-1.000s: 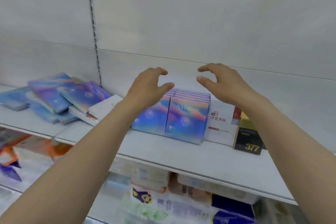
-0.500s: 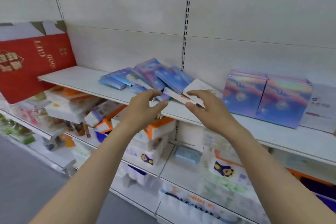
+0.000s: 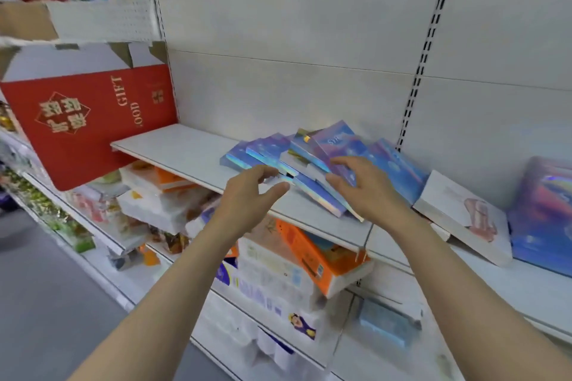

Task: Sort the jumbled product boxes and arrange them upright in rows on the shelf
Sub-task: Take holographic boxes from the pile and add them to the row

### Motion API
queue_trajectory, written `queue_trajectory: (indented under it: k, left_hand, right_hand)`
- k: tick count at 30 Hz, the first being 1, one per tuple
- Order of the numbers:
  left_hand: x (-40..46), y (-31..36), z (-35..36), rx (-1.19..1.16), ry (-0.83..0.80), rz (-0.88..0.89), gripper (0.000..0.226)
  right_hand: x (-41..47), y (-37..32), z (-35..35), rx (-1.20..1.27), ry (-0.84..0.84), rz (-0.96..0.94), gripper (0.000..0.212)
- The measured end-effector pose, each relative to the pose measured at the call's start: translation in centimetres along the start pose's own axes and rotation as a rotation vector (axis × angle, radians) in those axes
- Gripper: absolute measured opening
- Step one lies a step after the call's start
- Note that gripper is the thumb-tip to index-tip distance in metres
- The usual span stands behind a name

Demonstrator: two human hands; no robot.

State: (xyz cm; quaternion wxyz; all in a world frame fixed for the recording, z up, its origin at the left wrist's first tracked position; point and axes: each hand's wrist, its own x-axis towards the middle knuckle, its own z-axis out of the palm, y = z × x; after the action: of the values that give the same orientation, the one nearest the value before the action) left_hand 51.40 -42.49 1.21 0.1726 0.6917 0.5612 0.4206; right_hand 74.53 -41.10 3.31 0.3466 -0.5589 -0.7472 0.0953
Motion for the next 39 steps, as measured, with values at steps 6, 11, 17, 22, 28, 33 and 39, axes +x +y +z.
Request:
queue_trajectory:
  k: [6,11,17,22,28,33,39]
  left_hand:
    - [12.0,-1.1,1.9,-0.14,-0.125,-0.014,0.046]
    - [17.8,0.4,5.1,-0.242,-0.273,-0.023,0.059]
    - [18.9,0.8,7.8,-0.337,-0.302,0.007,0.048]
    - [19.9,-0.2,5.5,-0.463,-0.08,0.011,0.034]
    - [18.9,-2.1,2.6,-0.814,-0.063,-0.014,0.031]
    - [18.6,-3.0,2.9,-0.886,-0.156,-0.031,0.036]
    - [18.3,-2.4,4.5,-1.156,-0.415,-0.232,0.033]
  right_hand:
    - [9.5,2.3,1.5,-0.098,0.056,0.095,0.03]
    - [11.5,4.3,0.2,-0.028,0.263,0.124,0.026]
    - [10.3,4.7,0.9,-0.072,0.228,0.253,0.032]
    - [8.7,3.5,1.5,0.044,0.388,0.425,0.054]
    - [8.7,1.0,3.1,0.567,0.453,0.593,0.062]
    - [8.4,0.5,4.4,0.872,0.523,0.535,0.034]
    - [8.0,-0.6,6.8,0.963,0.638,0.565,0.024]
